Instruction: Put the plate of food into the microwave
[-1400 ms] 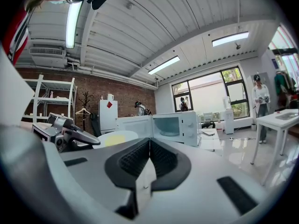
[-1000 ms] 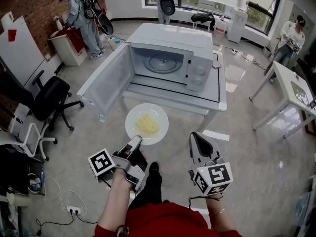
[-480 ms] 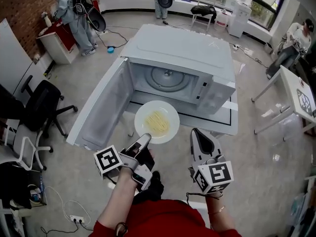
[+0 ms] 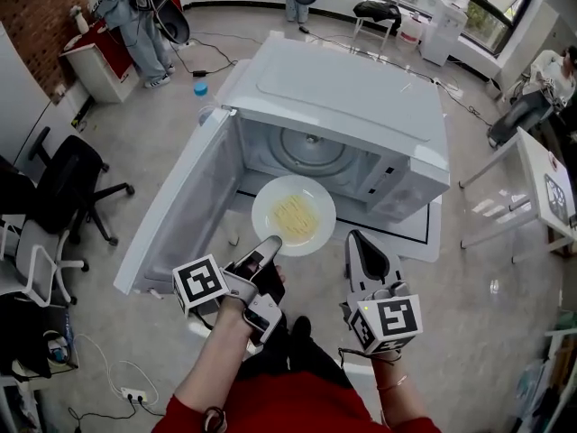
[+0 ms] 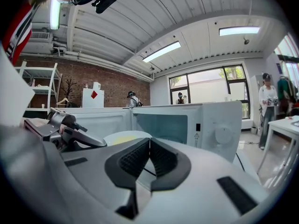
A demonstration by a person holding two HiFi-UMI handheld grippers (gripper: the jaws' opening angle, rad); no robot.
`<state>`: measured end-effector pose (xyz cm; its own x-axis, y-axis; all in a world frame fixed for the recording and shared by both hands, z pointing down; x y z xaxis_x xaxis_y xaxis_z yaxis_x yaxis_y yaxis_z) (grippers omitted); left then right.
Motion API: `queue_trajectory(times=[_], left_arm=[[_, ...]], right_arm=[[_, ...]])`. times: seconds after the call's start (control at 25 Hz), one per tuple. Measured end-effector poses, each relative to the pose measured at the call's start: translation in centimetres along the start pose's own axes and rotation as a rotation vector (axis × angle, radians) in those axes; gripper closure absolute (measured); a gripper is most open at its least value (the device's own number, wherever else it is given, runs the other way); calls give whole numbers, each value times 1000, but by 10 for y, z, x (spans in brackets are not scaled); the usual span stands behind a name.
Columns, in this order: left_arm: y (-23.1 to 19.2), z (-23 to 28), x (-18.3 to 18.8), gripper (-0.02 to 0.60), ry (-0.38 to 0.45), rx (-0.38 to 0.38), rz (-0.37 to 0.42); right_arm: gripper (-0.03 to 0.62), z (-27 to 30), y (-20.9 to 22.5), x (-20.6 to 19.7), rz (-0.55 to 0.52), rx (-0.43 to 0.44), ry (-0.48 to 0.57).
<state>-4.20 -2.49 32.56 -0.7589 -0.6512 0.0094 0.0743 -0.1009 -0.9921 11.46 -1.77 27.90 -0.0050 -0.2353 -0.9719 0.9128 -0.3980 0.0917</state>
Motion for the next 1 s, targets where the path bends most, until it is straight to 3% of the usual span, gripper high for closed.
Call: queue_trajectory(times=[0.28, 0.72, 0.88, 1.0], left_arm=[[-1, 20, 12, 561, 28, 6, 14], [-16, 71, 29, 561, 96, -81, 9], [-26, 93, 46, 561, 103, -57, 109], [-23, 109, 58, 560, 114, -78, 110]], right_arm=[[579, 17, 11, 2, -20, 5, -7], [579, 50, 28, -17, -43, -14, 1], [579, 65, 35, -29, -57, -17, 13], [579, 79, 35, -31, -53, -4, 4]])
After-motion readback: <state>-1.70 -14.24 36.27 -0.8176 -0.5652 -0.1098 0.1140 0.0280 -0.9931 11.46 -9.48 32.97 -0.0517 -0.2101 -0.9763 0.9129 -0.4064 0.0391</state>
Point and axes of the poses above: the fingertips, and each gripper's own axes: z forward along the fingers, y to its right, x out of its top, the point moved 3 cm from there along -z, backward along the fingers, and after that the axes turned 1 degree about z, right-handed, at the moved point
